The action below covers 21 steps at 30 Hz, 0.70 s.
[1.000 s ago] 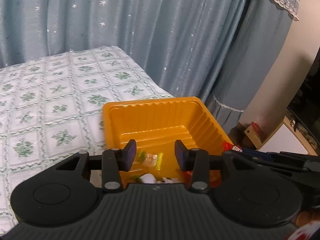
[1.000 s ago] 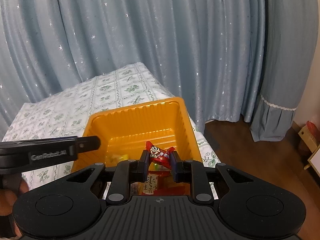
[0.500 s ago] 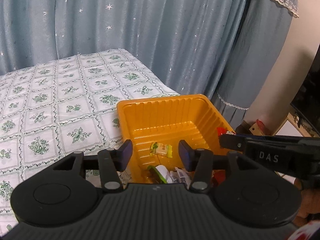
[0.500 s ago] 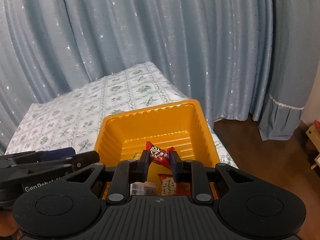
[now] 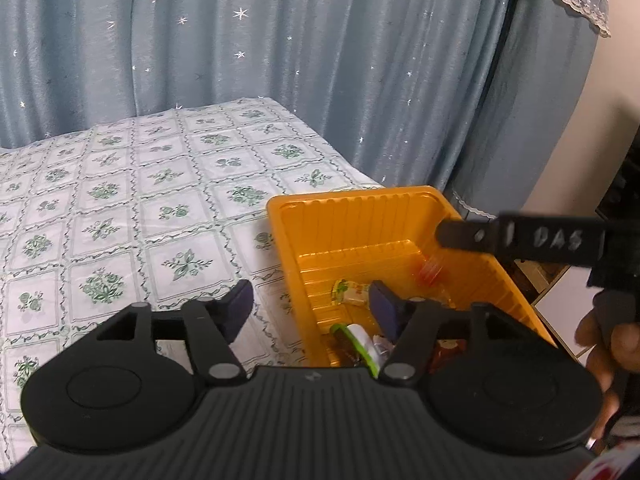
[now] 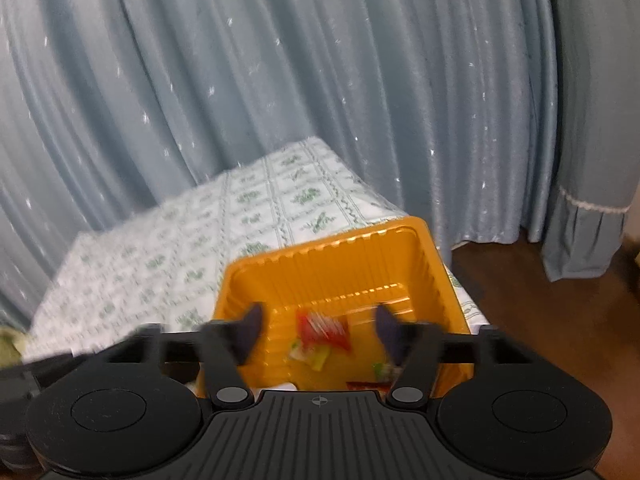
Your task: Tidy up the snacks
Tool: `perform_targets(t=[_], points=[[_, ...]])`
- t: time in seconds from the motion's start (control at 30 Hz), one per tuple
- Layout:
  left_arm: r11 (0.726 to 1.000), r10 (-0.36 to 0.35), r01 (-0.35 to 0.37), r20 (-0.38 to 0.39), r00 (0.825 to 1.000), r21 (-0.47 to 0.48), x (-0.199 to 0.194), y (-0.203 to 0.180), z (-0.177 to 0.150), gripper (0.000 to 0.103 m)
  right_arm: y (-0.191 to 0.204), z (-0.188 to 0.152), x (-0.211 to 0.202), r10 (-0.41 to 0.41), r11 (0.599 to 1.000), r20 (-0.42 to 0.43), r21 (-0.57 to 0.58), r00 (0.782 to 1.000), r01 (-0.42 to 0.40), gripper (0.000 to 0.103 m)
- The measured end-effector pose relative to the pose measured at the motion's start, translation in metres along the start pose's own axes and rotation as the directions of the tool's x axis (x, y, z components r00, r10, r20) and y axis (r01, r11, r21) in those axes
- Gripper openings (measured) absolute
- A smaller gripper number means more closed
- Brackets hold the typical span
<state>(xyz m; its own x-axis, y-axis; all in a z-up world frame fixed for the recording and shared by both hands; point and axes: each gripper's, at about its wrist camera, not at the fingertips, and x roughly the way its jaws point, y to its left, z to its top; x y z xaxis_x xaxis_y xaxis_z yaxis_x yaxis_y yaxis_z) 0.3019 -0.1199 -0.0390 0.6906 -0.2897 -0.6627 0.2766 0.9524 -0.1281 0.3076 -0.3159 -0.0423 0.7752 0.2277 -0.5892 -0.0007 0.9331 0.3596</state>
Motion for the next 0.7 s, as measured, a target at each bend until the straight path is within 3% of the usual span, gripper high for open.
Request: perform_targets(t=[0.07,0.47,0.7], points=[[1.000,0.011,-0.011,0.002,1.000,0.003,-0.004,0.001,-0.003,0.073,-0.006,0.000,-0.004,-0.010,1.000,0.007,0.020,1.000,0.009,0.064],[0.998,0.069,-0.069,0.011,0.998,0.002,-0.042,-0.010,-0.018,0.100,-0.022,-0.024,-0.051,-0.075,0.996,-0.024,0.051,0.997,0.077,0.064],[0.996,0.083,-0.083,0.011,0.996,-0.021,-0.077,-0.019,-0.029,0.103,-0.017,-0.043,-0.089,-0.103,0.993,-0.044,0.050,0.994,0.105,0.070]])
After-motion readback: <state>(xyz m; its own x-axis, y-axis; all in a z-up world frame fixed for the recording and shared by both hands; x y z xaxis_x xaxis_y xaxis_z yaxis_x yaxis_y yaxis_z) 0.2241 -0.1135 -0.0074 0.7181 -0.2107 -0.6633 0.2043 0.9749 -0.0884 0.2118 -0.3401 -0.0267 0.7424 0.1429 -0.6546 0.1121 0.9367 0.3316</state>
